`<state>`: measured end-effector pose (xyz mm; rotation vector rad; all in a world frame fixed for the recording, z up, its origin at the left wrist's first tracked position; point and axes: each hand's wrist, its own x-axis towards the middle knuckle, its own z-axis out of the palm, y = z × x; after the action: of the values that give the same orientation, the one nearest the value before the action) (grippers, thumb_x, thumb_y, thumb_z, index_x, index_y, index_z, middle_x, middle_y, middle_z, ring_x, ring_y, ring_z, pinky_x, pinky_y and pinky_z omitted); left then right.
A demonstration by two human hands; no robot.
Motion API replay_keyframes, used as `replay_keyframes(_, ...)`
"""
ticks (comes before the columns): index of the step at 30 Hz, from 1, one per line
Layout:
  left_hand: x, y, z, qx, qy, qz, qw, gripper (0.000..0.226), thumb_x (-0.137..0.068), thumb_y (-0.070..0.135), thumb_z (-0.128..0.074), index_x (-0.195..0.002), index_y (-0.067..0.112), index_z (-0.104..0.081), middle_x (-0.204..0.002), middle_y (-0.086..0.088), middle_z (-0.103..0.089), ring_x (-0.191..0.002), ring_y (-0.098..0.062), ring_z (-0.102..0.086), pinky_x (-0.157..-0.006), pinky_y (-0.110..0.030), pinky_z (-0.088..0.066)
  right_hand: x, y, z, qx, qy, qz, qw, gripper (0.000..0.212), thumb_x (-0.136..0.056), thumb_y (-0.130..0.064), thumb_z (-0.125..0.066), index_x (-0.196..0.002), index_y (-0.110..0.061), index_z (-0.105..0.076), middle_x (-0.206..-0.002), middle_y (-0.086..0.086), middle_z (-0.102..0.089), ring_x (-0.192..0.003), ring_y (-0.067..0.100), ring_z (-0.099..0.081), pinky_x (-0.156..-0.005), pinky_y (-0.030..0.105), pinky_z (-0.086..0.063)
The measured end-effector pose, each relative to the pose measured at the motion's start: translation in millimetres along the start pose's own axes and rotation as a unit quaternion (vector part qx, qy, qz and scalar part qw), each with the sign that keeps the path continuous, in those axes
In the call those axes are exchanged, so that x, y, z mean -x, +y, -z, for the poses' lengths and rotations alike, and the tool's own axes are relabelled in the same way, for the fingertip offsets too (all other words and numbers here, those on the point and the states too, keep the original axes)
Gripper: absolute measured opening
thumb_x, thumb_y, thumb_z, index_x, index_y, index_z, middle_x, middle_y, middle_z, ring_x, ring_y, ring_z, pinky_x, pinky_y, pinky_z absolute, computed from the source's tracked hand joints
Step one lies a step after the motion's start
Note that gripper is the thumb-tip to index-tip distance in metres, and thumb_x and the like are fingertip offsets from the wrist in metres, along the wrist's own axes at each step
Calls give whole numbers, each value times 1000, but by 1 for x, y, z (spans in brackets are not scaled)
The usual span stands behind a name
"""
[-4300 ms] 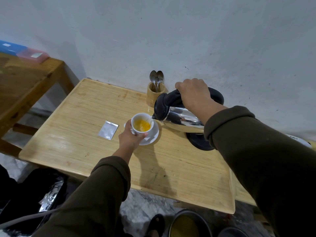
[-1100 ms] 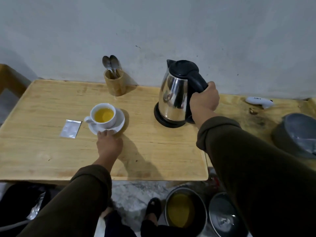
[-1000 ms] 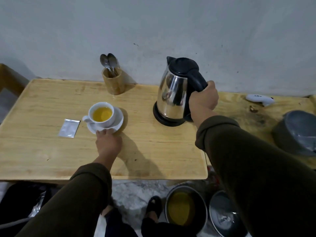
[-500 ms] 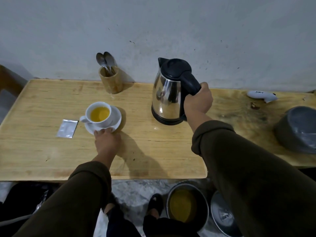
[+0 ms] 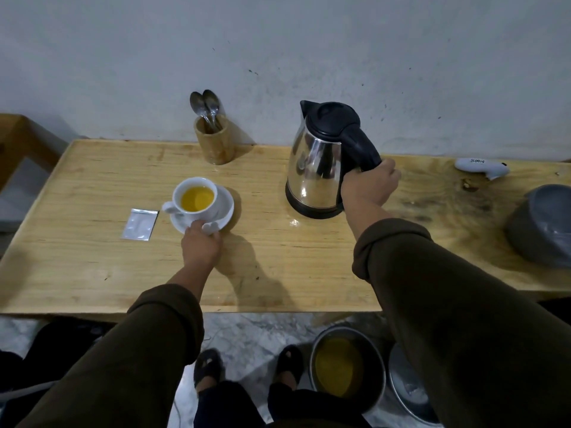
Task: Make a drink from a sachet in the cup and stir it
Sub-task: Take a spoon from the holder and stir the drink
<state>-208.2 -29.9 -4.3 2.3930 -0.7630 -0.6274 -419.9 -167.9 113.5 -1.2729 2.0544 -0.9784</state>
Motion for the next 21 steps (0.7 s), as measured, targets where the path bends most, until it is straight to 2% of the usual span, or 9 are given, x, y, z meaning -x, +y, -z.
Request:
replay_keyframes(6, 2, -4, 25, 80, -26, 21, 996, 57, -93, 24, -53, -141, 4, -30, -138, -17, -52, -127, -37, -49, -103, -41, -39, 25, 0, -4, -21, 11, -36, 999, 66, -89, -8, -53, -147, -11, -21, -152, 10, -25, -136, 27, -34, -104, 35, -41)
replay_keyframes(10, -7, -11, 40, 109, -44, 26, 993, 68, -92, 19, -49, -148, 10, -11, -131, -21, -56, -123, -38, -51, -96, -39, -41, 48, -1, -9, -27, 30, -59, 997, 75, -88, -11, -54, -151, -17, -12, -157, 7, -15, -141, 26, -29, -109, 38, -39)
replay_keyframes(14, -18, -21, 52, 88, -96, -6, 991, 76, -92, 19, -48, -151, 17, 0, -127, -17, -60, -119, -39, -53, -87, -33, -39, 73, -6, -18, -25, 41, -76, 996, 68, -90, -19, -56, -149, -16, -21, -153, 8, -24, -135, 26, -36, -106, 39, -41)
replay_keyframes(18, -29, -27, 62, 67, -146, -39, 986, 77, -93, 21, -47, -152, 19, 2, -125, -16, -63, -117, -38, -55, -84, -31, -38, 101, -18, -42, 6, -10, -70, 998, 49, -93, -18, -52, -140, -14, -39, -145, 10, -36, -123, 28, -49, -93, 32, -43)
replay_keyframes(21, -36, -28, 67, 73, -164, -50, 983, 81, -92, 21, -48, -151, 21, 7, -120, -14, -63, -115, -37, -55, -79, -28, -36, 116, -31, -66, 10, -54, -58, 997, 40, -93, -16, -51, -133, -13, -49, -139, 9, -45, -122, 27, -51, -97, 33, -43)
